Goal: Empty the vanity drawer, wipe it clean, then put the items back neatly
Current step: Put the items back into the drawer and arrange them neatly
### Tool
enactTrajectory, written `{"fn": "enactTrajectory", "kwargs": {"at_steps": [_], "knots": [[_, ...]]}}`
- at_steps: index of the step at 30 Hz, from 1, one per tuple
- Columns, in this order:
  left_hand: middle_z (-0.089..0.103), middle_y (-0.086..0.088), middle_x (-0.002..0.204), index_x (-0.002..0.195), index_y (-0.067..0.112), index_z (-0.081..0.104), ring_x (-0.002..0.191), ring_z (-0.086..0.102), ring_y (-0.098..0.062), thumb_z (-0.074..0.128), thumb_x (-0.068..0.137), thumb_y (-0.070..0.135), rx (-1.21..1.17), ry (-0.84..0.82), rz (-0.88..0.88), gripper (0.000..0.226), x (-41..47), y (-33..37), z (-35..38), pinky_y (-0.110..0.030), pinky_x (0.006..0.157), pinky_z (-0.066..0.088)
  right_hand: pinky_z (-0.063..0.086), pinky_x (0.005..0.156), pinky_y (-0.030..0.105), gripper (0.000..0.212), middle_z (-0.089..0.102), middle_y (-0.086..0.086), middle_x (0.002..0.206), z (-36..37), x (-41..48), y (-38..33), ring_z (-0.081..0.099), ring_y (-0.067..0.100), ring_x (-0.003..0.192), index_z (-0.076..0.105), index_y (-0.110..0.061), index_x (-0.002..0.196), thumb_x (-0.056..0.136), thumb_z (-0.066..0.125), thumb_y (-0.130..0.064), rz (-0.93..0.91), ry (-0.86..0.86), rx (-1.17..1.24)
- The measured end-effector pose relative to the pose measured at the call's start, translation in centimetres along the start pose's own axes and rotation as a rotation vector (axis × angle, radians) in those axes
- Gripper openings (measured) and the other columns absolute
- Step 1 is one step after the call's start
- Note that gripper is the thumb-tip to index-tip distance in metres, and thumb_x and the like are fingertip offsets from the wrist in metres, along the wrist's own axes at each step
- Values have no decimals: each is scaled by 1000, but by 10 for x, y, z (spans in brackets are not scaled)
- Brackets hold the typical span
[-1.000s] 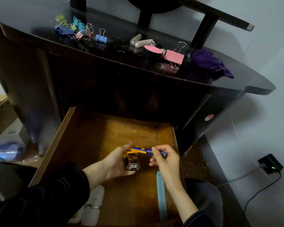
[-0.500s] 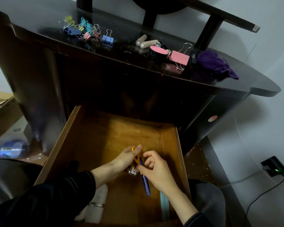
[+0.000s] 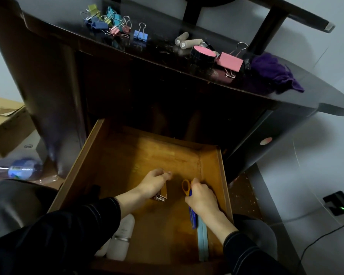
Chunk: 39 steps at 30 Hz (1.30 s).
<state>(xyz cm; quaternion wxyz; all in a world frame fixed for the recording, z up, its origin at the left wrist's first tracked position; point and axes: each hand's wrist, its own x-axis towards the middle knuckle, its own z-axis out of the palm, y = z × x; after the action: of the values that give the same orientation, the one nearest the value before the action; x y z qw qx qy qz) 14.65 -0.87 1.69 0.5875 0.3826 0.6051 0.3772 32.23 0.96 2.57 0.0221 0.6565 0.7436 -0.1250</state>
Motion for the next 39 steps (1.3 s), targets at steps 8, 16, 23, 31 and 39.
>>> {"fn": "enactTrajectory", "kwargs": {"at_steps": [8,16,23,31,39], "knots": [[61,-7,118,122,11,62,108,54,-20,55,101,26,15,-18,17,27,-4,3,2,-32,93,42,50,61,30,26,70,1,99,7,-1,2,71,22,84,48,-20,101,95,65,-38,-78,31,-211],[63,-7,115,120,9,61,93,59,-16,55,101,27,10,-37,19,26,-4,2,-1,-26,77,50,50,87,33,28,65,-1,113,-26,13,25,55,21,109,62,-22,114,99,53,-44,-387,250,-390],[62,-8,76,110,15,63,56,60,-10,55,100,32,36,-32,30,21,-3,-2,0,-16,55,50,38,102,45,69,66,7,120,-19,27,17,56,31,118,53,-22,130,82,59,-73,-409,-117,-679],[61,14,111,103,19,65,102,56,-8,56,99,22,-21,-42,55,10,-1,2,0,-27,90,41,40,102,41,79,62,6,126,-16,31,16,55,29,120,48,-17,130,74,72,-68,-386,-142,-671],[54,7,81,94,19,64,77,51,-9,57,98,26,-1,-5,34,11,-3,1,-1,-25,66,41,30,114,42,78,61,8,131,-11,20,19,52,30,126,48,-14,132,80,66,-69,-386,-125,-686]]}}
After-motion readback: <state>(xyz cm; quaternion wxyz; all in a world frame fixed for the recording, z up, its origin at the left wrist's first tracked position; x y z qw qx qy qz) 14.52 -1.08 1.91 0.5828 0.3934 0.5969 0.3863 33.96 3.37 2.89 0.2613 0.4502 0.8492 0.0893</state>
